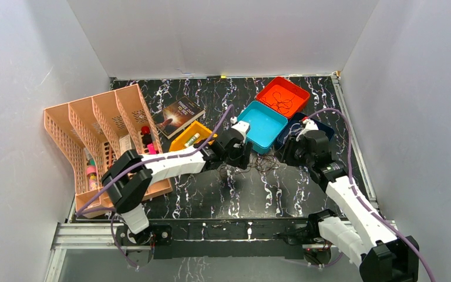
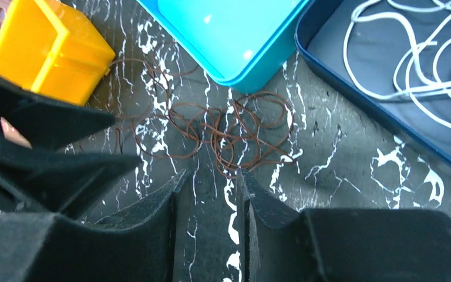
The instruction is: Untangle the cables
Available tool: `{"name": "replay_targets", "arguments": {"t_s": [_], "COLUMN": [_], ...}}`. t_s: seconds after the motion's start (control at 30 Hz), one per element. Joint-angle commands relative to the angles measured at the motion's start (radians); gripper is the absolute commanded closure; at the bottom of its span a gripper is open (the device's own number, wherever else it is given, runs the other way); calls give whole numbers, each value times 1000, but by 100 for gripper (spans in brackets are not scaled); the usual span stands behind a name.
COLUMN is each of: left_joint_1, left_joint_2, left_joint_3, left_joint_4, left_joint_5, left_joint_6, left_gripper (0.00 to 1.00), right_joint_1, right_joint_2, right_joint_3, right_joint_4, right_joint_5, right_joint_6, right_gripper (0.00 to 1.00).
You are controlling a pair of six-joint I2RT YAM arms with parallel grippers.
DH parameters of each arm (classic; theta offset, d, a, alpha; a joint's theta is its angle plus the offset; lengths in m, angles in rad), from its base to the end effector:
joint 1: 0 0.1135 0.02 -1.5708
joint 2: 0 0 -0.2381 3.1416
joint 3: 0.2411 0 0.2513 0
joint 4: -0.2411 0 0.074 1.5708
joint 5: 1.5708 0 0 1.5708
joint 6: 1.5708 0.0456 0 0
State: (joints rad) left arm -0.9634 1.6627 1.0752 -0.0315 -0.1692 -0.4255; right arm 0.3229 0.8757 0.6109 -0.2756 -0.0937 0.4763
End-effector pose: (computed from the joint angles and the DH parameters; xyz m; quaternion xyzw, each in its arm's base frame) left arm 0.2204 -0.3036 0.1963 0.1980 0.8641 -0.2344 0.3988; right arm 0.2083 0.0742 0.2290 0.0436 0.8685 0.2290 0.4375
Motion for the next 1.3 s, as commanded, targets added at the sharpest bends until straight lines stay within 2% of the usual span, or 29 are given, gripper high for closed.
{"name": "replay_targets", "arguments": {"t_s": [0.0,0.1,0.2,0.63,0.77,1.0,1.17,1.27], "left_joint_1": [32,46,57,84,85,88,90,89], "left_joint_2": [59,106,142,240,276,299,282,247], "left_joint_3": [87,122,137,186,211,224,227,231], "left_joint_4": [30,25,24,34,34,45,38,26], "left_joint_5": [85,104,118,202,206,209,196,186], "left_joint_6": [44,62,78,134,151,168,179,192], "left_gripper": [40,47,48,50,54,71,92,100], "right_joint_1": [0,-1,1,1,0,0,0,-1], "right_joint_2": [-44,-53,-55,-54,-55,-61,-78,-100], "right_joint_3": [-16,-17,-11,-17,-17,-24,-28,-35], "right_joint_4": [-13,-20,-23,-27,-28,-31,-36,-27], "right_joint_5": [-12,-9,-12,-36,-41,-41,-30,-27], "right_joint_6": [13,12,9,-5,-5,-13,-16,-13], "right_gripper": [58,58,58,59,59,59,59,58]}}
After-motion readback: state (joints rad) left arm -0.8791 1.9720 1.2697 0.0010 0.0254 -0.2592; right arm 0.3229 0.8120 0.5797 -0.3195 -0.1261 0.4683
